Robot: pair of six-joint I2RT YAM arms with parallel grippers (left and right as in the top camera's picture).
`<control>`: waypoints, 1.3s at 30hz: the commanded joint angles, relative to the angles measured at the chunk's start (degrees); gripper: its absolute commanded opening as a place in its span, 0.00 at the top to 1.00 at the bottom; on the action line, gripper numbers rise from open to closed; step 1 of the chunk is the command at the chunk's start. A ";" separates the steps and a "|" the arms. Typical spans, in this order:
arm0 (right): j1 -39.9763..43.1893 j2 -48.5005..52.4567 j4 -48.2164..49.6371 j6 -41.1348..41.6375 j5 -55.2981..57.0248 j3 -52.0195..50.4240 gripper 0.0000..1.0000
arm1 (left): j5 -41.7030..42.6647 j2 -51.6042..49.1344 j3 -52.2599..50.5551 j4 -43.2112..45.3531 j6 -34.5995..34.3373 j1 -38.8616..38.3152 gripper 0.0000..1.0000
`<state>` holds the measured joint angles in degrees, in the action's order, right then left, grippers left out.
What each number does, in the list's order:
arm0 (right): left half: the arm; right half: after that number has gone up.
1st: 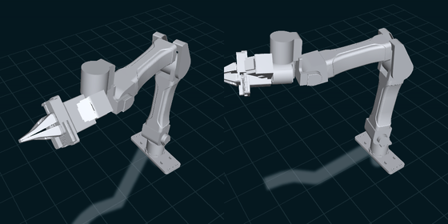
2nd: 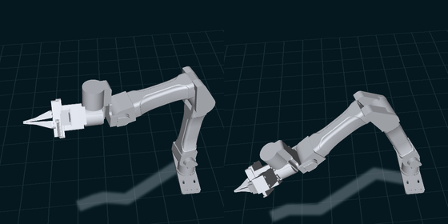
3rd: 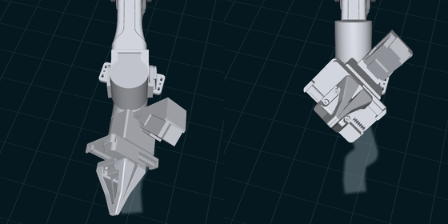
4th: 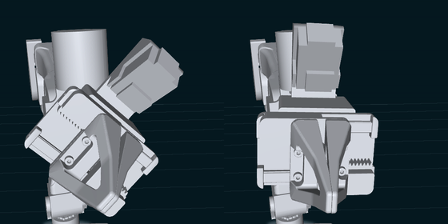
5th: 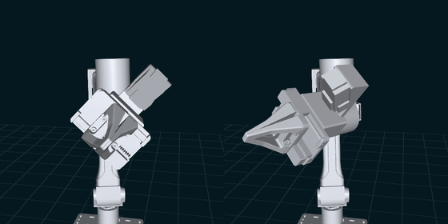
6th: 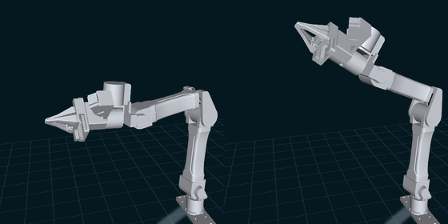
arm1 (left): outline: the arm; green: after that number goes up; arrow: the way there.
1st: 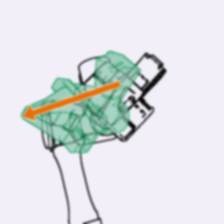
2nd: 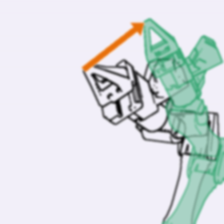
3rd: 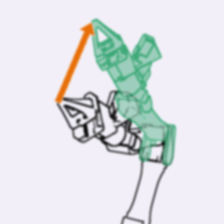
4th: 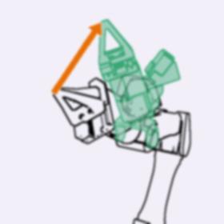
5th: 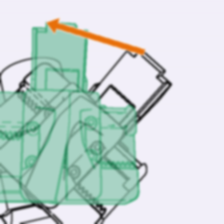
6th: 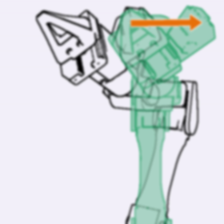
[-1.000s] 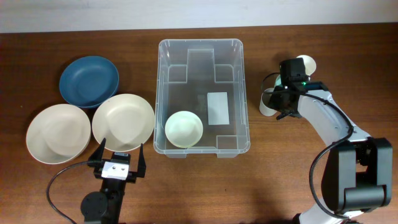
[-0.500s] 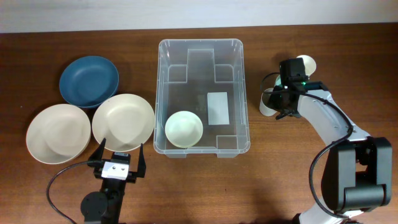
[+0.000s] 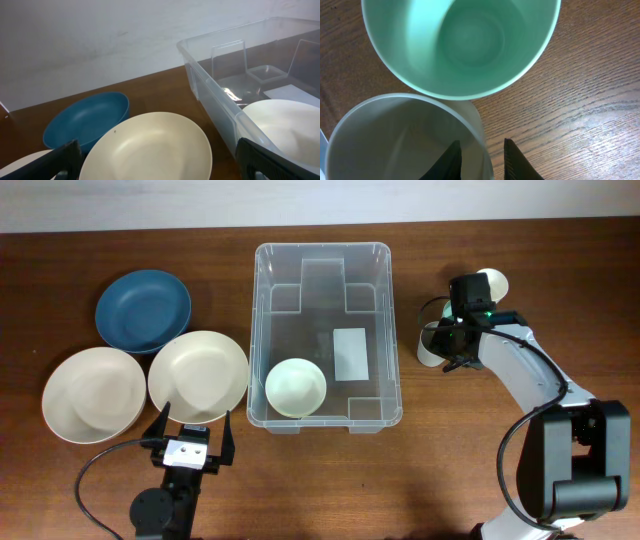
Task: Pack container
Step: 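Grasp the white cup rim with the right gripper, then carry the white cup into the container and lower it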
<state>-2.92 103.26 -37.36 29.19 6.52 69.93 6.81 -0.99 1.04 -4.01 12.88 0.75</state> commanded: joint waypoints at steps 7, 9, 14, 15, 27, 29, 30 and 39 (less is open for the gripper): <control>0.42 2.19 1.01 0.26 -0.79 0.39 0.95 | -0.42 0.37 -0.52 0.13 0.92 -0.24 0.01; 0.44 2.19 0.98 0.24 -0.76 0.39 0.96 | -0.42 0.37 -0.52 0.13 0.92 -0.24 0.00; 0.35 1.60 0.13 0.20 -0.79 0.46 0.96 | -0.42 0.37 -0.52 0.11 0.92 -0.24 0.00; 0.33 1.20 -0.31 0.20 -0.81 0.50 0.96 | -0.42 0.37 -0.52 0.13 0.92 -0.22 0.01; 0.13 -20.87 -7.89 -5.14 -8.35 0.50 0.96 | -0.42 0.37 -0.52 0.13 0.92 -0.24 0.01; -0.76 -24.92 -7.87 -6.82 -11.26 0.50 0.96 | -0.42 0.37 -0.52 0.13 0.92 -0.22 0.01; -1.55 -26.51 -7.87 -8.11 -11.91 0.50 0.96 | -0.42 0.37 -0.52 0.13 0.92 -0.22 0.01; -16.52 -31.54 -9.88 -21.68 -11.63 0.50 0.96 | -0.42 0.37 -0.52 0.13 0.92 -0.24 0.01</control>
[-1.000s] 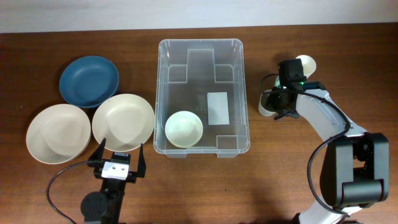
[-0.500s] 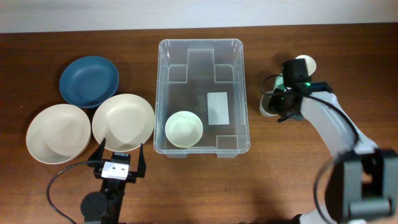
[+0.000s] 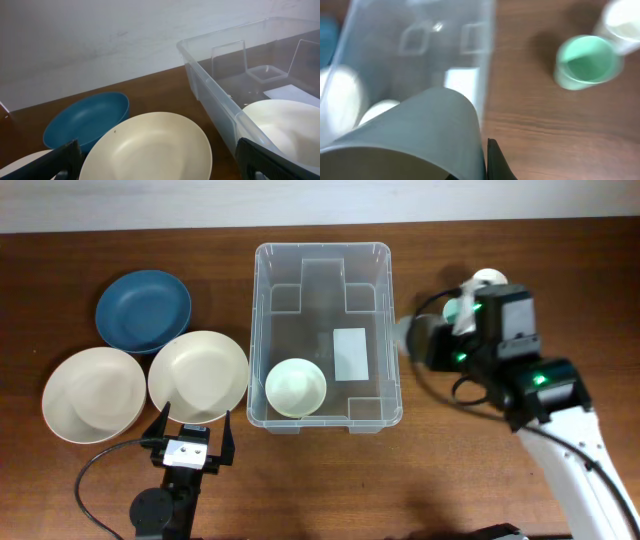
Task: Pack container
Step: 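Carry the white cup into the container and lower it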
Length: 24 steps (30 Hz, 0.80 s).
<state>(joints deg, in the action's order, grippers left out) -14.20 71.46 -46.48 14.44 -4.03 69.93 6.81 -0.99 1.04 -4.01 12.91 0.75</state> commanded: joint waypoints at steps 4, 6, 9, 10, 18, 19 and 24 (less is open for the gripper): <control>-11.96 1.70 -2.91 -7.17 5.64 0.50 0.96 | -0.42 0.37 -0.52 0.13 0.90 -0.24 0.01; -14.19 2.73 -4.42 -7.15 9.42 0.50 0.96 | -0.42 0.37 -0.52 0.13 0.90 -0.22 0.01; -15.32 4.09 -5.64 -7.15 9.99 0.50 0.96 | -0.44 0.37 -0.52 0.13 0.90 -0.22 0.01; -15.50 4.48 -5.90 -7.17 9.88 0.50 0.96 | -0.42 0.37 -0.52 0.13 0.90 -0.22 0.01; -15.52 8.81 -7.56 -7.17 9.86 0.50 0.96 | -0.42 0.37 -0.52 0.13 0.90 -0.24 0.01; -15.54 9.55 -7.74 -7.17 9.84 0.50 0.96 | -0.44 0.37 -0.52 0.13 0.90 -0.24 0.01; -15.54 12.90 -7.80 -7.17 9.66 0.50 0.96 | -0.42 0.37 -0.52 0.13 0.90 -0.24 0.01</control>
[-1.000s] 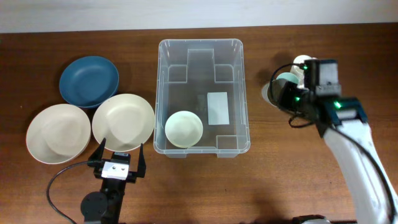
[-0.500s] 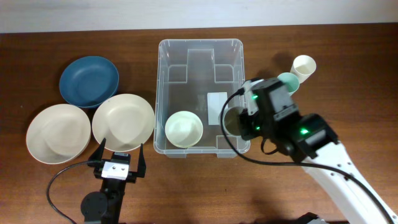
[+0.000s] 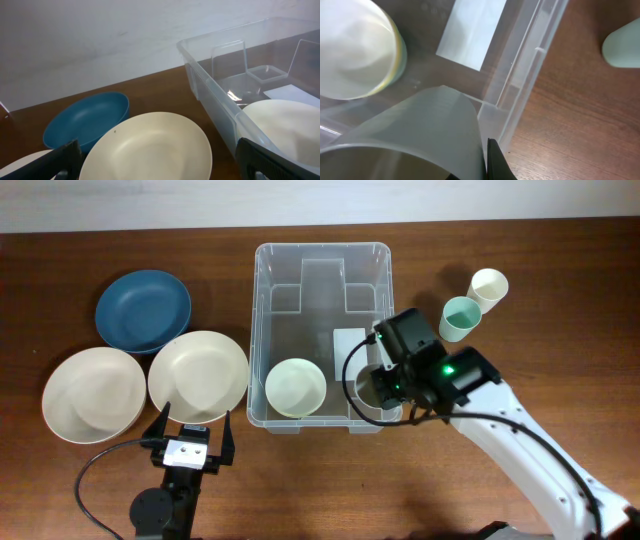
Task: Pack container
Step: 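Carry the white cup into the container and lower it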
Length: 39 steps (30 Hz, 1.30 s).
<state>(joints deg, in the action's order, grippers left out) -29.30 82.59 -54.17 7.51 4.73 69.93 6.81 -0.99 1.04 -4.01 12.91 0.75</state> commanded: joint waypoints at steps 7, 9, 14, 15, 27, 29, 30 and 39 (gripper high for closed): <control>-0.42 5.18 0.00 -0.24 0.92 0.50 0.96 | -0.42 0.37 -0.52 0.13 0.90 -0.22 0.01; -0.44 6.40 0.31 -0.31 0.92 0.48 0.96 | -0.42 0.37 -0.52 0.11 0.90 -0.22 0.01; -0.44 9.33 0.85 -1.31 0.83 0.50 0.96 | -0.44 0.37 -0.52 0.13 0.90 -0.22 0.01; -0.44 9.88 1.11 -1.33 0.50 0.50 0.96 | -0.44 0.37 -0.52 0.13 0.90 -0.22 0.01; -0.44 11.34 3.50 -1.36 0.00 0.48 0.96 | -0.42 0.37 -0.52 0.13 0.90 -0.22 0.01; -0.44 11.34 3.61 -1.33 -0.72 0.50 0.93 | -0.42 0.37 -0.52 0.13 0.90 -0.22 0.01; -0.44 11.34 3.65 -1.33 -1.51 0.48 0.89 | -0.42 0.37 -0.52 0.13 0.90 -0.22 0.01; -0.44 11.34 4.09 -1.31 -4.55 0.48 0.88 | -0.42 0.37 -0.52 0.13 0.90 -0.24 0.01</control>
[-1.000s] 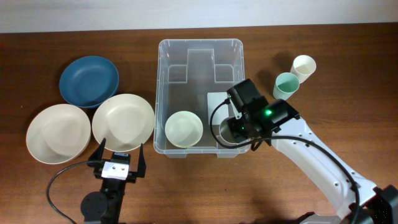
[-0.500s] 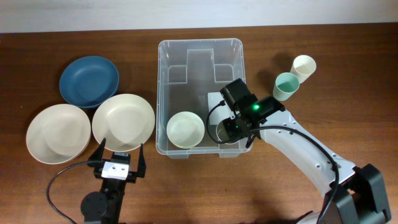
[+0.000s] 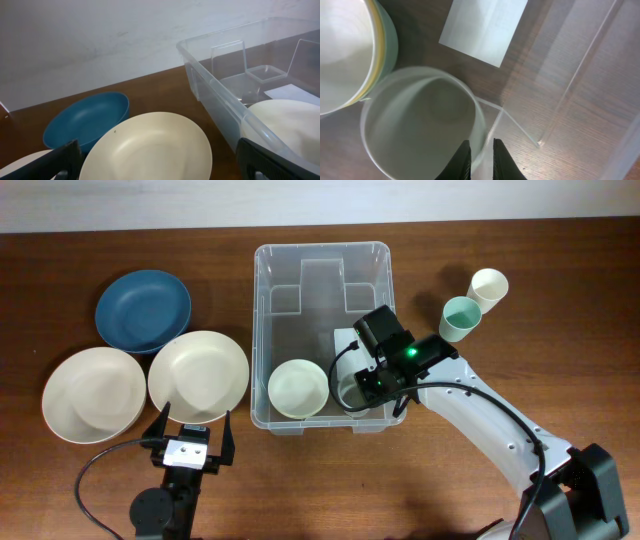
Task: Pack container
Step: 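Carry the white cup into the container and lower it, then release the cup and move the right gripper to the mint-green cup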
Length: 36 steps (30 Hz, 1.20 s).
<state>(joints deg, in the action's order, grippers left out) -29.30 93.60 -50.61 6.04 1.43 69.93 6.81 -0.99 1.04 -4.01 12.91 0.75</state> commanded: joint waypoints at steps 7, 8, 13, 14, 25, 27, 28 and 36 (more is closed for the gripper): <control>-0.42 0.26 5.38 0.13 -0.90 1.33 0.72 | -0.42 0.37 -0.52 0.13 0.90 -0.22 0.01; -0.42 0.26 5.92 0.13 -0.63 2.08 0.72 | -0.44 0.37 -0.52 0.11 0.90 -0.22 0.01; -0.28 -0.04 5.60 0.17 2.05 8.94 0.71 | -0.42 0.37 -0.52 0.13 0.90 -0.24 0.01; -0.28 -0.22 5.31 0.17 2.91 10.25 0.69 | -0.42 0.37 -0.52 0.13 0.90 -0.22 0.01; 6.21 -1.01 -5.77 10.71 22.16 24.35 0.58 | -0.42 0.37 -0.52 0.13 0.90 -0.22 0.01; 9.73 -1.01 -6.91 12.83 21.73 24.65 0.53 | -0.42 0.37 -0.52 0.13 0.90 -0.22 0.00; 11.67 -0.98 -7.34 13.70 21.05 24.63 0.53 | -0.42 0.37 -0.52 0.13 0.90 -0.22 0.00; 29.05 1.14 -7.43 15.74 7.74 23.15 0.51 | -0.42 0.37 -0.52 0.13 0.90 -0.22 0.00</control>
<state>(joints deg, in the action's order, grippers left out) -4.54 93.78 -58.13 19.35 13.98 93.47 6.81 -0.99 1.04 -3.99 12.91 0.75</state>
